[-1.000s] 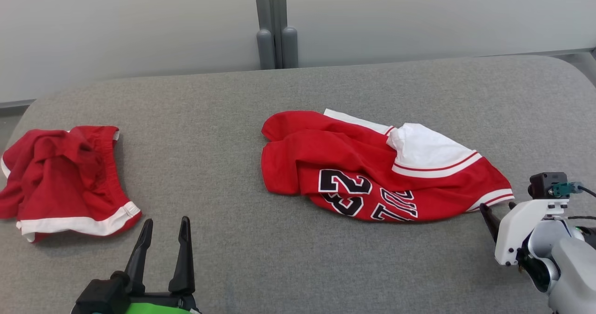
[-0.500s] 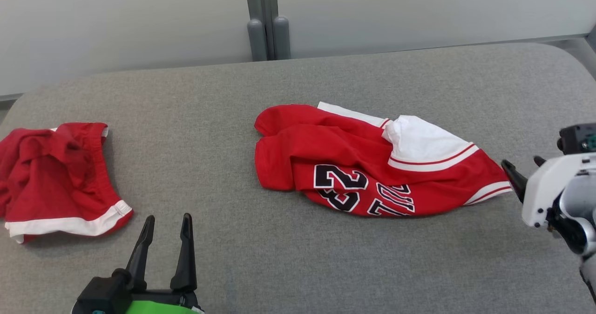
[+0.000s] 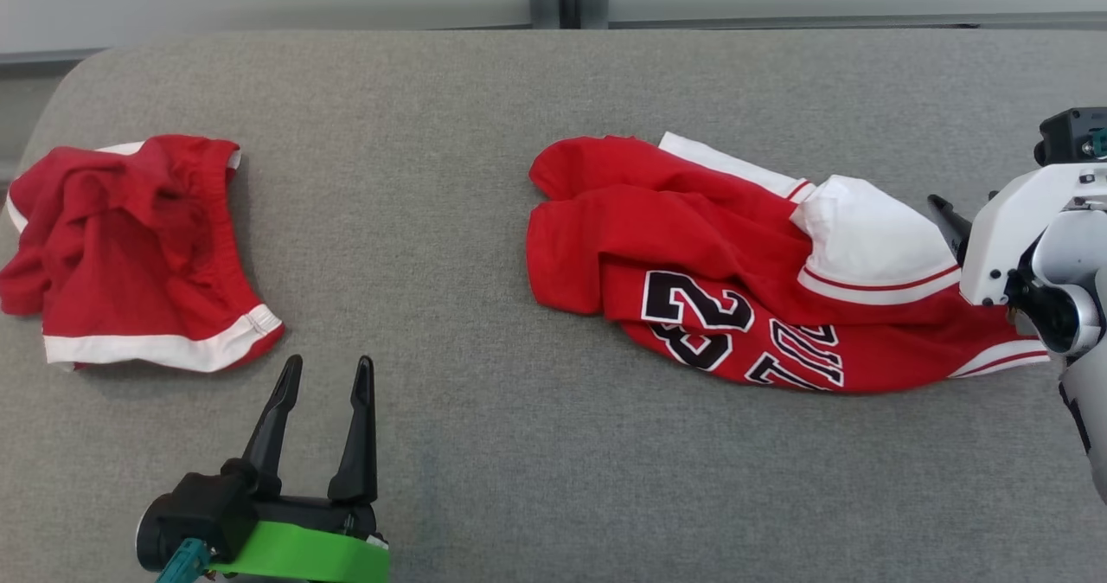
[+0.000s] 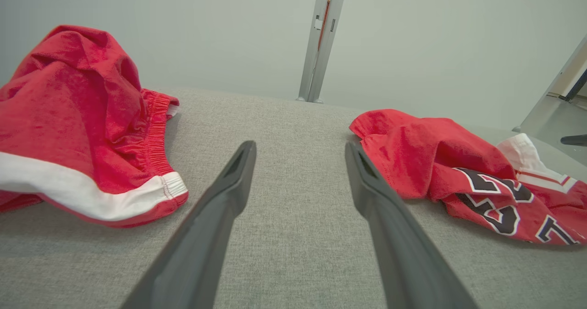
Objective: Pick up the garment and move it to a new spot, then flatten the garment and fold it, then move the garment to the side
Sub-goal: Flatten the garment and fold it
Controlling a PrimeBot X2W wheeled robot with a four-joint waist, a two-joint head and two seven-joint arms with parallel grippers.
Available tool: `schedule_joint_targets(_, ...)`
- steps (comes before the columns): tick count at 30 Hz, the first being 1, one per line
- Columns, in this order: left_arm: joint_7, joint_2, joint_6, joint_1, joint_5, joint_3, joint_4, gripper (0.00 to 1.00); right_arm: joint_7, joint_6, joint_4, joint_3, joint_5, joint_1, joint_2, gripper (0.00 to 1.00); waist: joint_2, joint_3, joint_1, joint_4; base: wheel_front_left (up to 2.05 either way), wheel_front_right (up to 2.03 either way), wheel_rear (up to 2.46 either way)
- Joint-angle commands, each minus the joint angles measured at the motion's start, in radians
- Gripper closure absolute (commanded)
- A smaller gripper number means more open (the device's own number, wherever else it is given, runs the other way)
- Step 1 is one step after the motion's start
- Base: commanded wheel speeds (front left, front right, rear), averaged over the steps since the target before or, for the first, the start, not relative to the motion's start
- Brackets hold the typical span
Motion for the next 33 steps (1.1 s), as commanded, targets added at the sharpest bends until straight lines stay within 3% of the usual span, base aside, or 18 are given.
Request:
schedule_joint_targets(1,-0.001,0.007,-0.002,-0.020,0.010,0.001,-0.006,0.00,-0.001,-0.001,0.017,-0.003,-0.015,-0.022,-0.002,0.00,0.0000,0.067,0.0000,0.064,0.00,0.00,0.00)
schedule_joint_targets(9,-0.001,0.007,-0.002,-0.035,0.004,-0.013,-0.019,0.00,-0.008,-0.002,0.103,0.023,-0.048,-0.087,-0.007,0.00,0.0000,0.134,0.0000,0.108,0.00,0.00,0.00)
schedule_joint_targets(17,-0.001,0.003,-0.002,-0.031,0.004,-0.005,-0.018,0.00,0.005,-0.001,0.166,0.080,-0.048,-0.087,-0.006,0.00,0.0000,0.151,0.0000,0.111,0.00,0.00,0.00)
schedule_joint_targets(18,-0.001,0.003,-0.002,-0.032,0.005,-0.004,-0.018,0.00,0.003,0.000,0.167,0.094,-0.052,-0.084,-0.008,0.16,0.0000,0.151,0.0000,0.109,0.00,0.00,0.00)
schedule_joint_targets(19,-0.001,0.002,-0.002,-0.033,0.007,-0.003,-0.016,0.00,-0.004,0.000,0.168,0.107,-0.053,-0.082,-0.009,0.54,0.0000,0.151,0.0000,0.107,0.00,0.00,0.00)
schedule_joint_targets(20,-0.001,0.002,-0.002,-0.034,0.008,-0.002,-0.015,0.00,-0.010,0.000,0.167,0.117,-0.054,-0.081,-0.010,0.73,0.0000,0.150,0.0000,0.105,0.00,0.00,0.00)
schedule_joint_targets(21,-0.001,0.002,-0.002,-0.034,0.009,-0.001,-0.014,0.00,-0.016,0.000,0.166,0.126,-0.056,-0.080,-0.013,0.81,0.0000,0.148,0.0000,0.102,0.00,0.00,0.00)
schedule_joint_targets(22,-0.001,0.001,-0.002,-0.034,0.010,-0.001,-0.013,0.00,-0.027,0.000,0.163,0.139,-0.059,-0.078,-0.017,1.00,0.0000,0.146,0.0000,0.100,0.00,0.00,0.00)
schedule_joint_targets(33,0.000,0.003,-0.002,-0.029,0.010,-0.005,-0.001,0.00,-0.192,-0.002,0.150,0.206,-0.090,-0.135,-0.058,1.00,0.0000,0.108,0.0000,0.092,0.00,0.00,0.00)
